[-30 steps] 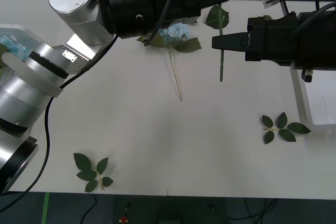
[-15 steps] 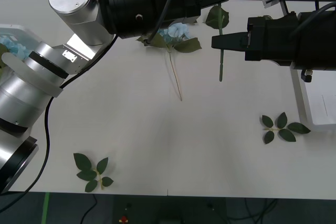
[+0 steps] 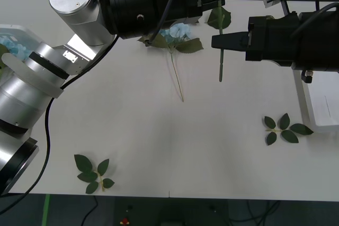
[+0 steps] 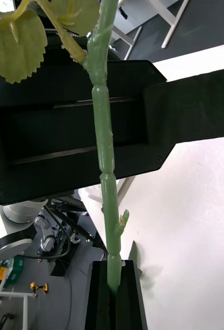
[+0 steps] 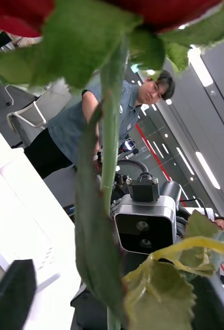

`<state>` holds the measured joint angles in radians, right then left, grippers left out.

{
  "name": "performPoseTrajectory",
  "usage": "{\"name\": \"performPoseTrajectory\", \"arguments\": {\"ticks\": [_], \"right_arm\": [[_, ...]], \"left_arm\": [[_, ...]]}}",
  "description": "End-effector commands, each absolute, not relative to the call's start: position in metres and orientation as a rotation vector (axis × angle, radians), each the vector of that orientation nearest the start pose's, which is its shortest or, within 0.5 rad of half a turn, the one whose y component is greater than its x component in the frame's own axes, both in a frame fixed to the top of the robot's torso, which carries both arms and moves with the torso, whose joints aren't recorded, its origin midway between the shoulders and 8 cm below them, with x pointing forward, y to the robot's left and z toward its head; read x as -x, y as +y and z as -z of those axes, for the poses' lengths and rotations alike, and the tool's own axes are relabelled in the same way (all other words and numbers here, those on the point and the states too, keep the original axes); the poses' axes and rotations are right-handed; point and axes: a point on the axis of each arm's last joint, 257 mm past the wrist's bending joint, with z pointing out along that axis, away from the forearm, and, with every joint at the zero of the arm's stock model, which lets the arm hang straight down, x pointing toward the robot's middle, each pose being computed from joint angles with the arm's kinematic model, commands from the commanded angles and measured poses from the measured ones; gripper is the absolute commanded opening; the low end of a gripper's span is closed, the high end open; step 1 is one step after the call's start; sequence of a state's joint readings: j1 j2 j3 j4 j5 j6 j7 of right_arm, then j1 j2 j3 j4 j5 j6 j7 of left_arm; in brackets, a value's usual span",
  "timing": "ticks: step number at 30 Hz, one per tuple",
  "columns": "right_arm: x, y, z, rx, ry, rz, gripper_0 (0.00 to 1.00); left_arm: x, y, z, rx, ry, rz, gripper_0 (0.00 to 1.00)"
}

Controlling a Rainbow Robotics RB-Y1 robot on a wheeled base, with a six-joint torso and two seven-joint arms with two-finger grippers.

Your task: Place the red flowers into the right box and the blue flowers into the left box. If a person shows an open palm, hand one flower to the person first, then continue sorting.

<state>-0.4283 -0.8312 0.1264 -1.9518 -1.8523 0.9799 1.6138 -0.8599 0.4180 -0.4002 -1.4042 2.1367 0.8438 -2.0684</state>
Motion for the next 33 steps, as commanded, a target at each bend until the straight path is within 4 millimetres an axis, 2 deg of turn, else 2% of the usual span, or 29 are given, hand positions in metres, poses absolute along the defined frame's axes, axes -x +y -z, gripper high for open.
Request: {"name": "performPoseTrajectory", "arguments": {"ticks": [1, 8, 11, 14, 20, 23, 26, 29, 32, 33], "right_arm": [[-0.412, -0.052, -0.004, 0.662, 1.834, -1.318, 0.00], [-0.412, -0.053, -0.004, 0.672, 1.826, -1.310, 0.00], [-0.415, -0.059, -0.007, 0.665, 1.812, -1.290, 0.00], [-0.420, -0.071, -0.006, 0.650, 1.813, -1.260, 0.00], [-0.432, -0.114, 0.001, 0.584, 1.844, -1.157, 0.00], [-0.438, -0.150, 0.006, 0.514, 1.878, -1.092, 0.00], [-0.442, -0.194, 0.013, 0.429, 1.919, -1.009, 0.00], [-0.442, -0.245, 0.020, 0.324, 1.962, -0.919, 0.00], [-0.440, -0.285, 0.024, 0.244, 1.993, -0.846, 0.00], [-0.438, -0.308, 0.029, 0.198, 2.016, -0.801, 0.00]], "left_arm": [[-0.466, -0.091, -0.047, -0.694, 1.536, 1.637, 1.00], [-0.466, -0.091, -0.047, -0.694, 1.536, 1.637, 1.00], [-0.466, -0.091, -0.047, -0.694, 1.536, 1.637, 1.00], [-0.466, -0.091, -0.047, -0.694, 1.536, 1.637, 1.00], [-0.466, -0.091, -0.047, -0.694, 1.536, 1.637, 1.00], [-0.466, -0.091, -0.047, -0.694, 1.536, 1.637, 1.00], [-0.466, -0.091, -0.047, -0.694, 1.536, 1.637, 1.00], [-0.466, -0.091, -0.047, -0.694, 1.536, 1.637, 1.00], [-0.466, -0.091, -0.047, -0.694, 1.536, 1.637, 1.00], [-0.466, -0.091, -0.047, -0.694, 1.536, 1.637, 1.00]]}}
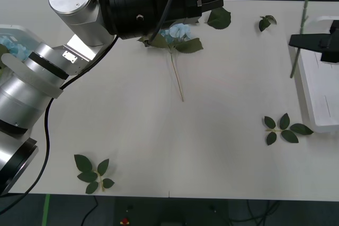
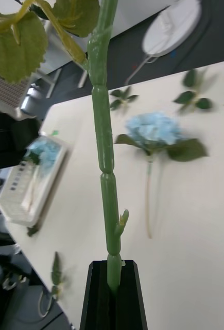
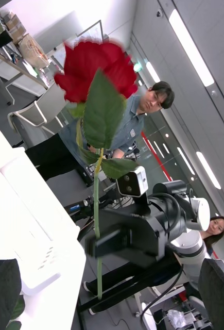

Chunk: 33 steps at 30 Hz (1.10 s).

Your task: Place the red flowers into the right box and the blue flowers into the left box. If a person shows an open palm, hand one flower to the person first, then continue sorting.

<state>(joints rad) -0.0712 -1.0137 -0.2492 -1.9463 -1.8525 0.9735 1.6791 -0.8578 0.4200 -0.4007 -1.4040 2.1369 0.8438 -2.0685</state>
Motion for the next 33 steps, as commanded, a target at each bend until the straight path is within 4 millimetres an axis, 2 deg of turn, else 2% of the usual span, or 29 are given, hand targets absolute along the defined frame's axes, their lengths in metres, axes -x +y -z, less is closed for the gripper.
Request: {"name": "performPoseTrajectory", "arguments": {"ticks": [1, 3, 4, 5, 8, 9, 12, 13, 15, 20, 27, 33], "right_arm": [[-0.438, -0.323, 0.034, 0.168, 2.034, -0.770, 0.00], [-0.438, -0.359, 0.043, 0.111, 2.071, -0.684, 0.00], [-0.439, -0.368, 0.046, 0.099, 2.083, -0.656, 0.00], [-0.442, -0.394, 0.054, 0.066, 2.110, -0.577, 0.00], [-0.449, -0.452, 0.069, -0.015, 2.158, -0.412, 0.00], [-0.451, -0.463, 0.072, -0.030, 2.167, -0.382, 0.00], [-0.458, -0.516, 0.090, -0.087, 2.225, -0.210, 0.00], [-0.459, -0.525, 0.094, -0.097, 2.235, -0.181, 0.00], [-0.465, -0.557, 0.103, -0.130, 2.264, -0.074, 0.00], [-0.475, -0.602, 0.124, -0.193, 2.319, 0.083, 0.00], [-0.495, -0.642, 0.145, -0.211, 2.356, 0.288, 0.00], [-0.499, -0.673, 0.160, -0.212, 2.380, 0.486, 0.00]], "left_arm": [[-0.466, -0.091, -0.047, -0.694, 1.536, 1.637, 1.00], [-0.466, -0.091, -0.047, -0.694, 1.536, 1.637, 1.00], [-0.466, -0.091, -0.047, -0.694, 1.536, 1.637, 1.00], [-0.466, -0.091, -0.047, -0.694, 1.536, 1.637, 1.00], [-0.466, -0.091, -0.047, -0.694, 1.536, 1.637, 1.00], [-0.466, -0.091, -0.047, -0.694, 1.536, 1.637, 1.00], [-0.466, -0.091, -0.047, -0.694, 1.536, 1.637, 1.00], [-0.466, -0.091, -0.047, -0.694, 1.536, 1.637, 1.00], [-0.466, -0.091, -0.047, -0.694, 1.536, 1.637, 1.00], [-0.466, -0.091, -0.047, -0.694, 1.536, 1.637, 1.00], [-0.466, -0.091, -0.047, -0.694, 1.536, 1.637, 1.00], [-0.466, -0.091, -0.047, -0.694, 1.536, 1.637, 1.00]]}}
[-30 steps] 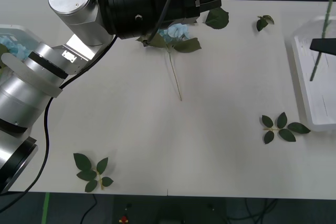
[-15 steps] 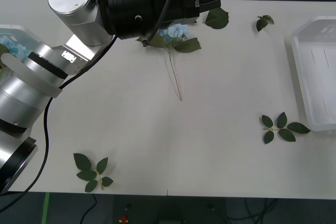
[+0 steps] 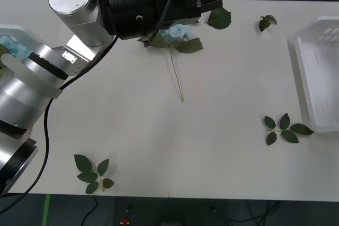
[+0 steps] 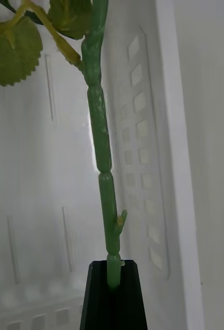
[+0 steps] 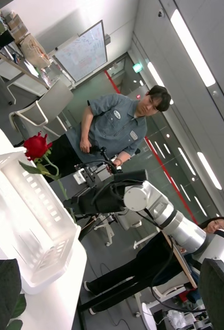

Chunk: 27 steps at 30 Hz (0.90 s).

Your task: Place the red flowers into the right box and the blue flowers into the left box. If a person shows an open palm, hand one flower to the person first, then continue sorting.

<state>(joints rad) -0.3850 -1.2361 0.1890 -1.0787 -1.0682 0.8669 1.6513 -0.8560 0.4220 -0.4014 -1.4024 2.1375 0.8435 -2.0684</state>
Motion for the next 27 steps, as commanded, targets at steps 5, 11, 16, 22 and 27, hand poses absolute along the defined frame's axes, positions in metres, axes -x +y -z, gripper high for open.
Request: {"name": "performPoseTrajectory", "arguments": {"ticks": [5, 11, 16, 22, 27], "right_arm": [[-0.497, -0.685, 0.169, -0.207, 2.377, 0.584, 0.00], [-0.496, -0.687, 0.169, -0.208, 2.375, 0.598, 0.46], [-0.497, -0.685, 0.170, -0.209, 2.375, 0.590, 1.00], [-0.500, -0.680, 0.170, -0.210, 2.373, 0.568, 1.00], [-0.508, -0.660, 0.172, -0.206, 2.371, 0.480, 1.00]], "left_arm": [[-0.466, -0.091, -0.047, -0.694, 1.536, 1.637, 1.00], [-0.474, -0.079, -0.008, -0.633, 1.608, 1.634, 1.00], [-0.475, -0.074, -0.029, -0.620, 1.559, 1.604, 1.00], [-0.504, -0.071, -0.061, -0.547, 1.609, 1.458, 1.00], [-0.544, -0.051, -0.036, -0.495, 1.883, 1.160, 1.00]]}}
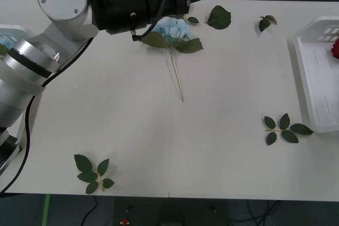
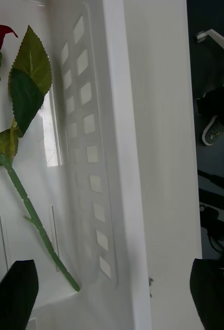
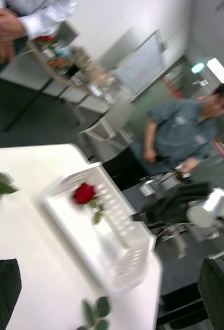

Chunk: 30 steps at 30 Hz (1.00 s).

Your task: Place the red flowers into the right box and the blue flowers into the left box. If a person shows an open palm, hand one flower to the person first, then continue sorting.

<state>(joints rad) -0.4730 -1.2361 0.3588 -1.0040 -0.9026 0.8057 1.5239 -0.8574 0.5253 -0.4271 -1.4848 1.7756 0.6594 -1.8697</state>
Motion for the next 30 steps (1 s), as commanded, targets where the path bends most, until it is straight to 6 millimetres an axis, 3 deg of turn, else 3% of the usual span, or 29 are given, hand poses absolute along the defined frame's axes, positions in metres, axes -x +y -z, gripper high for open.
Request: {"name": "performPoseTrajectory", "arguments": {"ticks": [1, 3, 7, 9, 14, 16, 18, 19, 21, 22, 25, 30], "right_arm": [[-0.510, -0.657, 0.171, -0.206, 2.370, 0.466, 1.00], [-0.518, -0.638, 0.169, -0.191, 2.362, 0.403, 1.00], [-0.536, -0.599, 0.160, -0.155, 2.336, 0.276, 1.00], [-0.548, -0.566, 0.151, -0.120, 2.312, 0.185, 1.00], [-0.568, -0.491, 0.123, -0.019, 2.246, -0.007, 1.00], [-0.572, -0.463, 0.112, 0.032, 2.218, -0.062, 1.00], [-0.576, -0.420, 0.096, 0.141, 2.175, -0.126, 1.00], [-0.577, -0.411, 0.092, 0.173, 2.162, -0.136, 1.00], [-0.574, -0.369, 0.078, 0.287, 2.124, -0.206, 1.00], [-0.572, -0.359, 0.074, 0.316, 2.117, -0.221, 1.00], [-0.552, -0.297, 0.055, 0.479, 2.079, -0.362, 1.00], [-0.518, -0.230, 0.034, 0.714, 1.982, -0.515, 1.00]], "left_arm": [[-0.547, -0.047, -0.028, -0.491, 1.932, 1.110, 1.00], [-0.558, -0.028, -0.006, -0.439, 2.095, 0.938, 1.00], [-0.558, -0.012, 0.018, -0.344, 2.275, 0.787, 1.00], [-0.556, -0.006, 0.030, -0.283, 2.353, 0.718, 1.00], [-0.552, -0.012, 0.043, -0.185, 2.473, 0.599, 1.00], [-0.555, -0.015, 0.051, -0.141, 2.516, 0.538, 1.00], [-0.561, -0.020, 0.057, -0.105, 2.545, 0.470, 1.00], [-0.563, -0.022, 0.058, -0.098, 2.551, 0.454, 1.00], [-0.570, -0.026, 0.068, -0.067, 2.576, 0.412, 1.00], [-0.572, -0.028, 0.070, -0.059, 2.577, 0.414, 1.00], [-0.587, -0.036, 0.087, -0.003, 2.574, 0.434, 1.00], [-0.602, -0.038, 0.122, 0.025, 2.567, 0.371, 1.00]]}}
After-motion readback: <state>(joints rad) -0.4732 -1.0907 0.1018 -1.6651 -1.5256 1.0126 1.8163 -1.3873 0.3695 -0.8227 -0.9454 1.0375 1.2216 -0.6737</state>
